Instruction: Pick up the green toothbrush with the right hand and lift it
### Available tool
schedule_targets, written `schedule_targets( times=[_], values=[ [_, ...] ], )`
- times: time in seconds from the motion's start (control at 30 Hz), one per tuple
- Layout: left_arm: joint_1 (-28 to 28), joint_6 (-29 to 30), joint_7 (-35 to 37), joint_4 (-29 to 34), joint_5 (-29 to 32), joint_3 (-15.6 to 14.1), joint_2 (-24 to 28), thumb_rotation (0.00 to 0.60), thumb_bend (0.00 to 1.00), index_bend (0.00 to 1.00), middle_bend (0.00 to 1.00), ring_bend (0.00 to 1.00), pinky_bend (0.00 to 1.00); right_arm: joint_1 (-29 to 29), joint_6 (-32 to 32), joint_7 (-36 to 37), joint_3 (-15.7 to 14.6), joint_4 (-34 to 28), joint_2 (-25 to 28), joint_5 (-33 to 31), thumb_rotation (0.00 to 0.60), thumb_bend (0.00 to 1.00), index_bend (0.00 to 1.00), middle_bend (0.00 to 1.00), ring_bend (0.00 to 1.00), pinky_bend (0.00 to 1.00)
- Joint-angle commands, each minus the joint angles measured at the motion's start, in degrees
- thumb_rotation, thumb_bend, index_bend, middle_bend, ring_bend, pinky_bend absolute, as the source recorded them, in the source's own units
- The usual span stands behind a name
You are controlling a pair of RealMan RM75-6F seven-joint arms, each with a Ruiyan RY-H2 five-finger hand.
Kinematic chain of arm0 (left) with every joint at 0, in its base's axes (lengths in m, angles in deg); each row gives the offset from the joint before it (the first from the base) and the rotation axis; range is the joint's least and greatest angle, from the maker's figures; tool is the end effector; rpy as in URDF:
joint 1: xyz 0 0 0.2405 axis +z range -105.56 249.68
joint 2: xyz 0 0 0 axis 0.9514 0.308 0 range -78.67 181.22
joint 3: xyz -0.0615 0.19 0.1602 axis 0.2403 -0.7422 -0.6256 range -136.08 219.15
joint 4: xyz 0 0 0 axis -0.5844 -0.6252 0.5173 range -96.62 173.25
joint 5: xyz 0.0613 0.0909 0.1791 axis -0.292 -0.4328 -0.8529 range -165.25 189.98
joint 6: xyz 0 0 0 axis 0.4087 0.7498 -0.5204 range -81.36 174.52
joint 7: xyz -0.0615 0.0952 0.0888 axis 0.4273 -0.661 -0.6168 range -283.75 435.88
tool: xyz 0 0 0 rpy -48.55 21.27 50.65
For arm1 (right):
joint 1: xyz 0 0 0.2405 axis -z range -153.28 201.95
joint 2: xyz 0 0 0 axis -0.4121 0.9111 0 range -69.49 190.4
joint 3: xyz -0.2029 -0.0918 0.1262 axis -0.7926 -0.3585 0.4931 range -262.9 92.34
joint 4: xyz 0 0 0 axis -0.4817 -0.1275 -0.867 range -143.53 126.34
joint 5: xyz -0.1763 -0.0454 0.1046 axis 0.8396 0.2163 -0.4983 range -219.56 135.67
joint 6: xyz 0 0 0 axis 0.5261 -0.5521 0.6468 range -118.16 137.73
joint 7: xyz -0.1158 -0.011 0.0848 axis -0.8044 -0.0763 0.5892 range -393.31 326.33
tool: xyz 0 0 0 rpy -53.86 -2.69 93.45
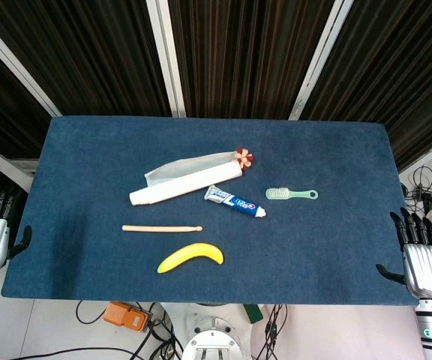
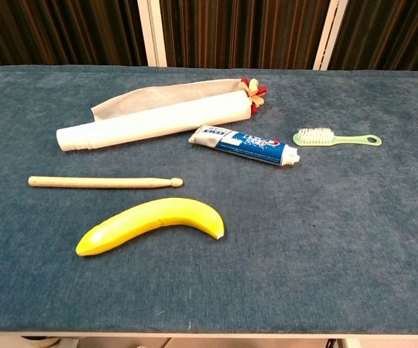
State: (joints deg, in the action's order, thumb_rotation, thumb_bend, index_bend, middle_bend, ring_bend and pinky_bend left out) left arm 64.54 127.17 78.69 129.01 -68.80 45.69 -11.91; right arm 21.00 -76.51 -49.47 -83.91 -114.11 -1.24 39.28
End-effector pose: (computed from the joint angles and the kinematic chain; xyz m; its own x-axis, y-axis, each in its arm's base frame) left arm -0.3224 0.2009 0.1656 0.3821 0.0329 0.9235 0.9230 0.0358 -0.3832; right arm -0.2846 -0.1640 0.1559 0.4734 -0.0521 0.8793 -0.8758 0.0786 0.4762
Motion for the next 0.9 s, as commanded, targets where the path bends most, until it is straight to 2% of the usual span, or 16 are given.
schedule_targets(
  times=[0.03,0.37,0.47,0.6,0.8,0.9],
  values=[
    [0.02,0.00,-0.10,0.08,0.11,0.01,0.02,0.600,0.44,0.07,0.00,0.00,0.00,-0.03,0.18,0.39,-0.03,0.15,0.22,0.85,0.600,0.22,0.08,0.03,0.01,0.00],
    [0.31,0.17,-0.53,0.75,0.57,-0.04,0.11,0.600,0.44,0.07,0.00,0.00,0.00,-1.17,-0.15,4.41,0.22,6.12,-2.42,6.54,0.600,0.22,0.13,0.03,0.00,0.00],
    [0.54,0.32,-0.26,1.13,0.86,-0.01,0.15,0.600,0.44,0.07,0.00,0.00,0.00,-3.64,4.57,8.78,-0.08,8.13,-2.40,7.09,0.600,0.22,0.15,0.03,0.00,0.00],
    [0.71,0.65,0.37,1.31,0.22,-0.23,0.34,0.600,0.44,0.07,0.00,0.00,0.00,-9.13,13.14,12.79,1.71,11.93,-2.81,5.35,0.600,0.24,0.21,0.03,0.00,0.00],
    [0.75,0.42,1.03,1.57,0.35,-0.26,0.51,0.600,0.44,0.07,0.00,0.00,0.00,-17.90,23.71,12.34,7.00,19.40,-7.34,-0.58,0.600,0.35,0.30,0.03,0.01,0.00],
    [0.85,0.38,1.04,1.71,0.77,-0.15,0.63,0.600,0.44,0.07,0.00,0.00,0.00,-21.52,27.80,12.12,8.65,24.33,-10.88,-3.14,0.600,0.37,0.33,0.03,0.01,0.00]
  ],
)
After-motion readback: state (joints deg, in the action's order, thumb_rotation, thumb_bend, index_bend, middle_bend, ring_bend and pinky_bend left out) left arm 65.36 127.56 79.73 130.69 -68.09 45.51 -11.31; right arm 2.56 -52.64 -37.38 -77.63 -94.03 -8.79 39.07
